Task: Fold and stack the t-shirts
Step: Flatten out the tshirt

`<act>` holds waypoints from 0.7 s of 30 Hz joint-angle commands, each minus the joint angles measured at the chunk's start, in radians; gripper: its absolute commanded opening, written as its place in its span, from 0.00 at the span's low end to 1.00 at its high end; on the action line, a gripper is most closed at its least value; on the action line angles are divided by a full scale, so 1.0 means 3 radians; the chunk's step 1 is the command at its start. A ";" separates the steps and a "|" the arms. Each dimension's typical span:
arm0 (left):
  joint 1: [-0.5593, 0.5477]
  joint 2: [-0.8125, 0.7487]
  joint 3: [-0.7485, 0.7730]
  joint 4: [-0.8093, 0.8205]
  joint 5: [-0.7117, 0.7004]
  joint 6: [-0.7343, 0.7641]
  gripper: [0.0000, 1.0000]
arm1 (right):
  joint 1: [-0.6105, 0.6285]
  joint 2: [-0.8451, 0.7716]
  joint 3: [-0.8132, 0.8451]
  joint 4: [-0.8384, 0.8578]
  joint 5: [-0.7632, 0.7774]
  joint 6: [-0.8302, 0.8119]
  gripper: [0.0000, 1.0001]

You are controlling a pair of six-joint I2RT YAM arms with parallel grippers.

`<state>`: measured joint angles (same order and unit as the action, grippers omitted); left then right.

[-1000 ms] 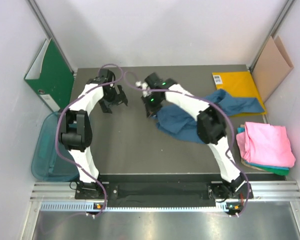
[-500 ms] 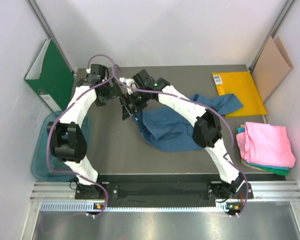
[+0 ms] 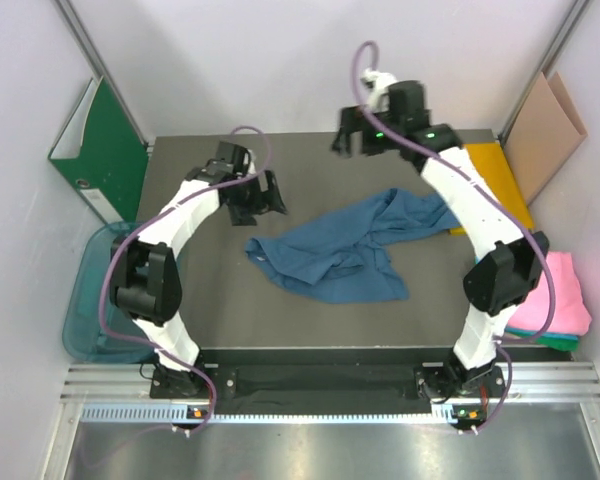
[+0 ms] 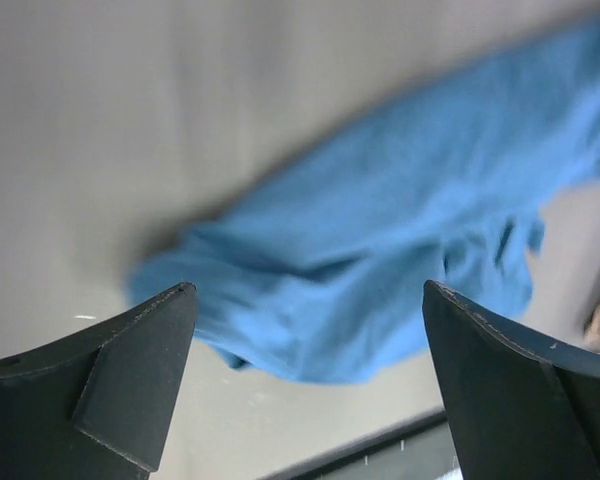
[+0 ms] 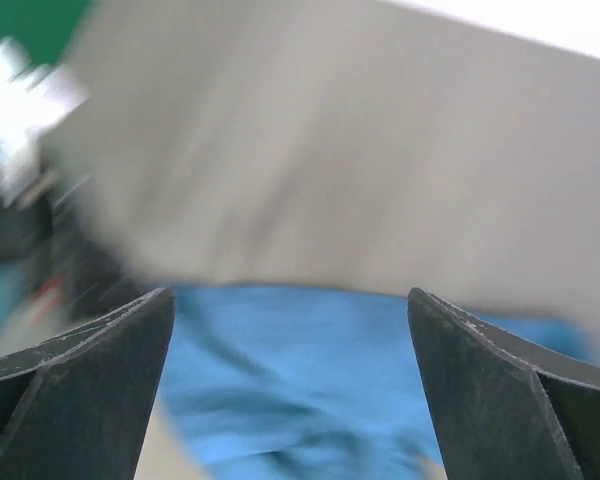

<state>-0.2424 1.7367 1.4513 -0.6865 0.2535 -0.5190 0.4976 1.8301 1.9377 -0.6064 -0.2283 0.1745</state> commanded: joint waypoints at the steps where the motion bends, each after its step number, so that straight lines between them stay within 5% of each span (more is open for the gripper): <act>1: -0.0270 0.0096 -0.0133 0.0023 0.0239 0.0089 0.99 | -0.0441 -0.0169 -0.0261 0.0083 0.0204 0.0032 1.00; 12: -0.0639 0.0423 -0.0302 -0.0493 0.0009 0.0431 0.99 | -0.0973 -0.0328 -0.0507 -0.0024 0.0296 -0.0101 1.00; 14: -0.0680 0.0561 -0.0297 -0.0595 -0.0062 0.0467 0.92 | -0.0994 -0.0328 -0.0507 -0.0024 0.0270 -0.0116 1.00; 15: -0.0700 0.0602 -0.0277 -0.0621 -0.0194 0.0482 0.85 | -0.1019 -0.0328 -0.0502 -0.0024 0.0270 -0.0111 1.00; 19: -0.0736 0.0883 -0.0165 -0.0790 -0.0532 0.0447 0.00 | -0.1081 -0.0348 -0.0497 -0.0019 0.0255 -0.0137 1.00; 21: -0.0736 0.0976 -0.0027 -0.0948 -0.0737 0.0406 0.00 | -0.1096 -0.0363 -0.0497 -0.0034 0.0260 -0.0142 1.00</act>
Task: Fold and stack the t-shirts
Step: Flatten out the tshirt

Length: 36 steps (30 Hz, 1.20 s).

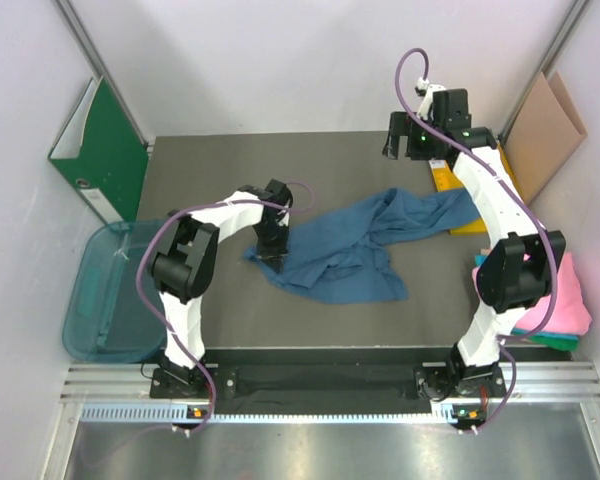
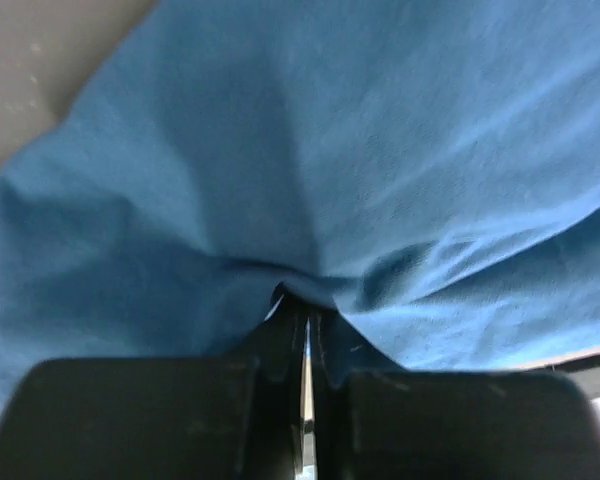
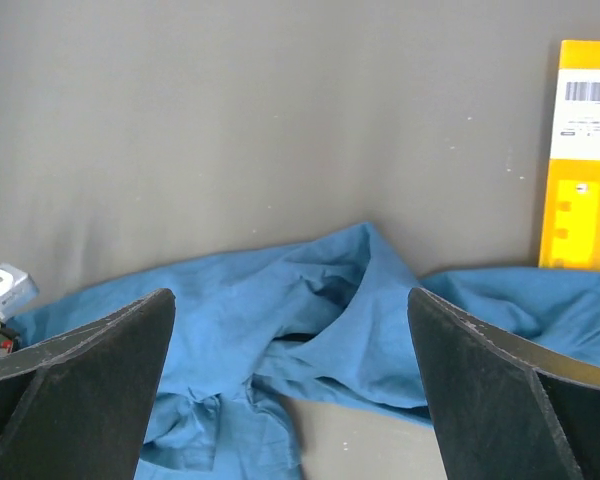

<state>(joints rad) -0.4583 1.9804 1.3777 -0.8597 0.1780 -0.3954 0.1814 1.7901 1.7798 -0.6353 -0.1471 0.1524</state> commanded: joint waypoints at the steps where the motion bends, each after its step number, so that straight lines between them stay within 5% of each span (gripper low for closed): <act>1: -0.0006 0.0204 0.0270 -0.0402 -0.0724 -0.0032 0.00 | -0.0052 -0.0230 0.0019 0.0052 -0.0011 -0.0089 1.00; 12: 0.0928 0.0414 0.0725 -0.0591 -0.1324 0.0050 0.00 | -0.0114 -0.0327 -0.0155 -0.0004 -0.0001 -0.0160 1.00; 20: 0.1226 0.0425 0.1196 -0.0479 -0.0851 0.0172 0.01 | -0.0139 -0.0266 -0.0139 -0.0127 -0.0021 -0.0160 0.99; 21: 0.1201 0.0303 0.1191 -0.0428 -0.0611 0.0228 0.24 | -0.0134 -0.0266 -0.0175 -0.0137 -0.0021 -0.0135 1.00; 22: 0.1175 0.0220 0.1171 -0.0392 -0.0431 0.0229 0.67 | -0.0144 -0.0266 -0.0205 -0.0157 -0.0031 -0.0130 1.00; 25: 0.1002 -0.0183 0.0972 -0.0193 -0.0333 0.0219 0.99 | -0.0155 -0.0306 -0.0359 -0.0137 -0.0077 -0.0109 1.00; 30: 0.0517 -0.0822 0.0425 0.0119 -0.0414 0.0270 0.99 | -0.0160 -0.0317 -0.0584 -0.0086 -0.0159 -0.0053 1.00; 36: 0.0086 -0.0931 0.0020 0.0135 -0.0562 0.0321 0.98 | -0.0170 -0.0261 -0.0630 -0.0091 -0.0251 -0.0048 1.00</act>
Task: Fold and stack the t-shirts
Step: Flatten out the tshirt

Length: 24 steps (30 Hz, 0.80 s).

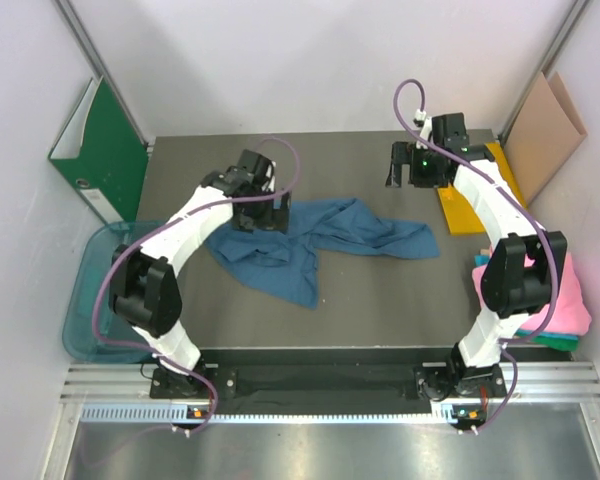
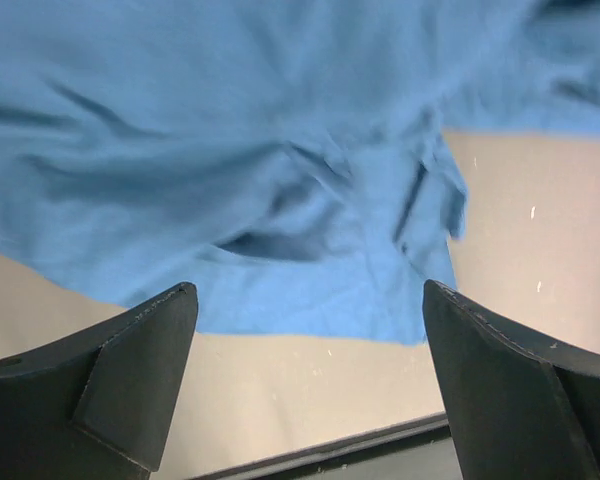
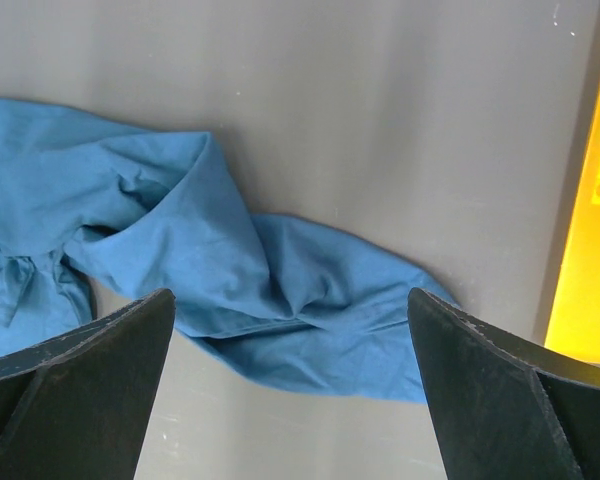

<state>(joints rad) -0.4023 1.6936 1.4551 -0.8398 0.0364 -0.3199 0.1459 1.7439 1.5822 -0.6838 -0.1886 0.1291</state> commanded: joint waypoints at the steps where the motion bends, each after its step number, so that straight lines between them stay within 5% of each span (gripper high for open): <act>1: -0.0131 0.0036 -0.0309 0.0069 -0.0192 0.0084 0.98 | -0.0052 -0.0086 0.0034 0.0070 -0.0123 0.0020 1.00; 17: -0.0883 0.0618 -0.0111 0.0212 -0.0832 0.0478 0.99 | -0.0128 -0.0127 -0.0119 0.0040 -0.0164 -0.0026 1.00; 24: -0.0940 0.1053 0.0114 0.0120 -0.1583 0.0197 0.92 | -0.0215 -0.0163 -0.0191 0.0065 -0.0301 -0.0037 1.00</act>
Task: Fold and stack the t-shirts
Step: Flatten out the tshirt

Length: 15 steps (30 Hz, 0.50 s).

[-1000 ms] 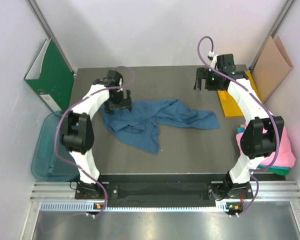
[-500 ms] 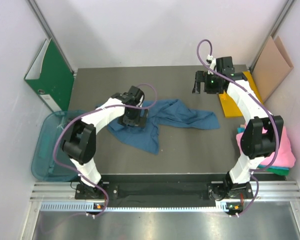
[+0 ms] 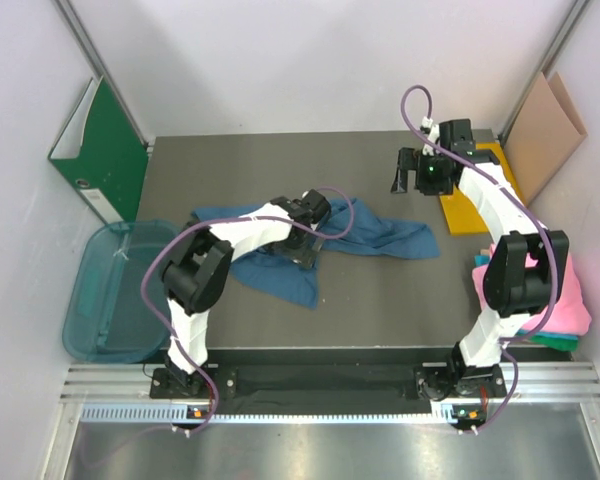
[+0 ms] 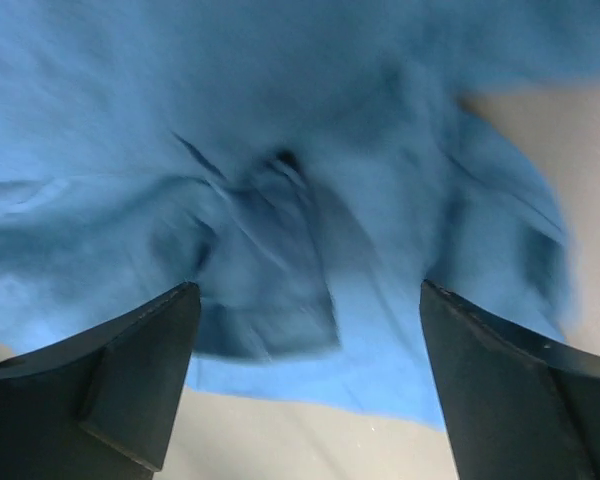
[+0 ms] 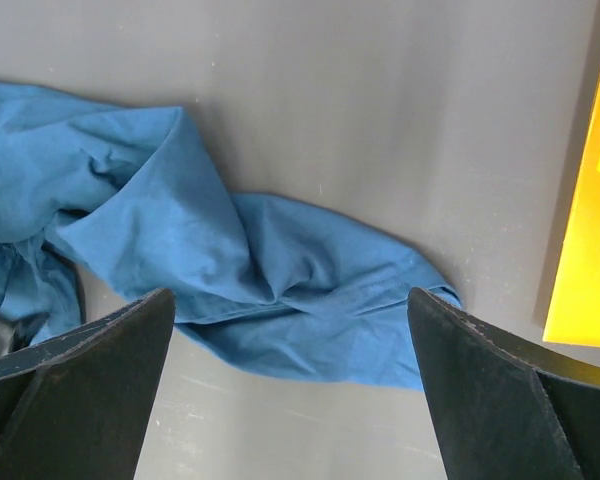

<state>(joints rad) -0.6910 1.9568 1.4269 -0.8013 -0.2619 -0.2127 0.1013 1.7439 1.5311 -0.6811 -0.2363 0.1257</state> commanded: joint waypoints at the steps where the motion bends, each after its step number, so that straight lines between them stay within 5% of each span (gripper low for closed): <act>1: 0.0028 0.0252 0.0274 -0.0039 -0.0787 -0.0236 0.89 | -0.0077 -0.0153 -0.0051 0.0077 -0.0173 -0.0005 1.00; 4: 0.0028 0.0319 0.0413 -0.0105 -0.1008 -0.0339 0.69 | -0.0077 -0.0163 -0.0128 0.0113 -0.0255 0.0026 1.00; 5: 0.0028 0.0319 0.0433 -0.0106 -0.1034 -0.0354 0.58 | -0.0082 -0.0158 -0.0143 0.0128 -0.0265 0.0031 1.00; 6: 0.0028 0.0309 0.0474 -0.0111 -0.1060 -0.0360 0.36 | -0.0077 -0.0163 -0.0164 0.0128 -0.0261 0.0031 1.00; 10: 0.0033 0.0268 0.0551 -0.0177 -0.1177 -0.0385 0.00 | -0.0082 -0.0204 -0.0286 0.0138 -0.0255 0.0021 1.00; 15: 0.0089 0.0207 0.0602 -0.0289 -0.1341 -0.0406 0.00 | -0.0107 -0.0209 -0.0379 0.0092 -0.0143 0.0077 1.00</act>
<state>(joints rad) -0.6804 2.0548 1.5631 -0.8402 -0.5793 -0.3134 0.0883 1.7382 1.4261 -0.6670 -0.2932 0.1341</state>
